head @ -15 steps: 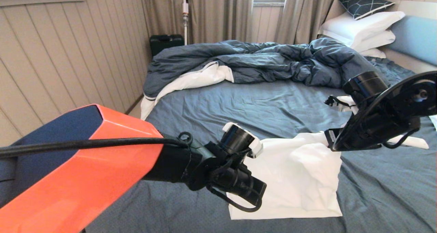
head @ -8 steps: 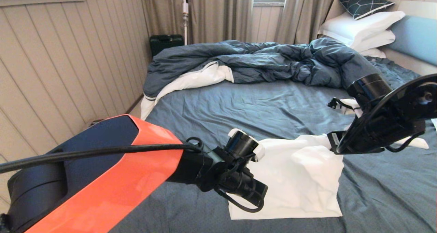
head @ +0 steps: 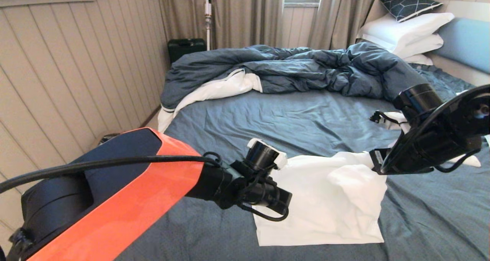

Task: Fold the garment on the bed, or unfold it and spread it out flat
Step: Unford the white T-shirt

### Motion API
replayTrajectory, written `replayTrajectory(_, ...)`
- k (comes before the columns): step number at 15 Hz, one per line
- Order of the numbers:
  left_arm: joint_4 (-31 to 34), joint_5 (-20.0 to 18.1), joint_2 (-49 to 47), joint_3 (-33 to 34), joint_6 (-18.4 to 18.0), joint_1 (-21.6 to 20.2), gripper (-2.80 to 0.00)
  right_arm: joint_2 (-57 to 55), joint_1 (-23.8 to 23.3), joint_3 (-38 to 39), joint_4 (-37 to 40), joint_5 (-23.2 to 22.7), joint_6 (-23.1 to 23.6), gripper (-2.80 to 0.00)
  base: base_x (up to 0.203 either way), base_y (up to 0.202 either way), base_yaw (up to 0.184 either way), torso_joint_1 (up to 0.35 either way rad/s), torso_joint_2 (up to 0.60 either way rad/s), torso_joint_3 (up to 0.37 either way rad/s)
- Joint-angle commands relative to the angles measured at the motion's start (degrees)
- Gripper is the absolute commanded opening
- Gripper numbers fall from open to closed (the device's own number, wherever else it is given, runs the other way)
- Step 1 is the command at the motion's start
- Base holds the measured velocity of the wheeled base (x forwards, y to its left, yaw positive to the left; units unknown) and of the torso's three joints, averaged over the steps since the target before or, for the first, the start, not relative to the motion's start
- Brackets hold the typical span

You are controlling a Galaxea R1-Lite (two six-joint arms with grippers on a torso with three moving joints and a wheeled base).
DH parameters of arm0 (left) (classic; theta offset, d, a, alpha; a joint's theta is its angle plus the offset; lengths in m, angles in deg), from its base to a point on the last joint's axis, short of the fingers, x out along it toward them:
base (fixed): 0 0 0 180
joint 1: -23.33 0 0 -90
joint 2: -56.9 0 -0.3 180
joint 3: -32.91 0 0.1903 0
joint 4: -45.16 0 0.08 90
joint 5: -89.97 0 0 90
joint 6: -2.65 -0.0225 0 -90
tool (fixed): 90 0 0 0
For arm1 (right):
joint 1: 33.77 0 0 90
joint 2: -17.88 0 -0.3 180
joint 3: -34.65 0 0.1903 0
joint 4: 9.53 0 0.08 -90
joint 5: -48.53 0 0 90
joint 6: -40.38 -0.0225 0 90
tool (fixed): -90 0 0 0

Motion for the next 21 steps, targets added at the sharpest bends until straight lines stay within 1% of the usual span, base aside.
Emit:
replayTrajectory(1,-0.38,-0.02,-0.06,1.15,-0.44,-0.14,-2.8,0.46,-0.89,0.07,0.16,-0.06,0.06,-2.8,0.0,0.0,0.0,0.0,0.0,0.0)
replayTrajectory(3,-0.52,-0.01,-0.09,2.01,-0.91,-0.14,-2.8,0.82,-2.48,0.19,0.16,-0.15,0.88,-2.8,0.0,0.0,0.0,0.0,0.0,0.0)
replayTrajectory(10,-0.96,0.08,0.54,3.41,-0.91,-0.32,-2.8,1.08,-5.1,1.0,0.24,-1.12,2.63,-2.8,0.0,0.0,0.0,0.0,0.0,0.0)
replayTrajectory(12,-0.96,0.08,0.62,3.33,-1.0,-0.32,-2.8,1.53,-6.53,1.59,0.19,-1.17,3.69,-2.8,0.0,0.0,0.0,0.0,0.0,0.0)
replayTrajectory(15,-0.96,0.08,0.53,2.72,-1.35,-0.32,-2.8,1.62,-8.93,1.78,0.16,-2.8,4.36,-2.8,0.0,0.0,0.0,0.0,0.0,0.0)
replayTrajectory(19,-0.96,0.08,0.79,3.06,-1.44,-0.23,-2.8,1.43,-8.44,2.1,0.16,-2.96,4.58,-2.8,0.0,0.0,0.0,0.0,0.0,0.0)
replayTrajectory(20,-0.96,0.08,0.93,3.06,-1.41,-0.27,-2.8,1.43,-8.33,2.37,0.16,-2.96,4.86,0.0,0.0,0.0,0.0,0.0,0.0,0.0)
replayTrajectory(21,-0.96,0.08,1.04,3.06,-1.4,-0.31,-2.8,1.35,-8.23,2.39,0.16,-3.14,4.98,0.0,0.0,0.0,0.0,0.0,0.0,0.0)
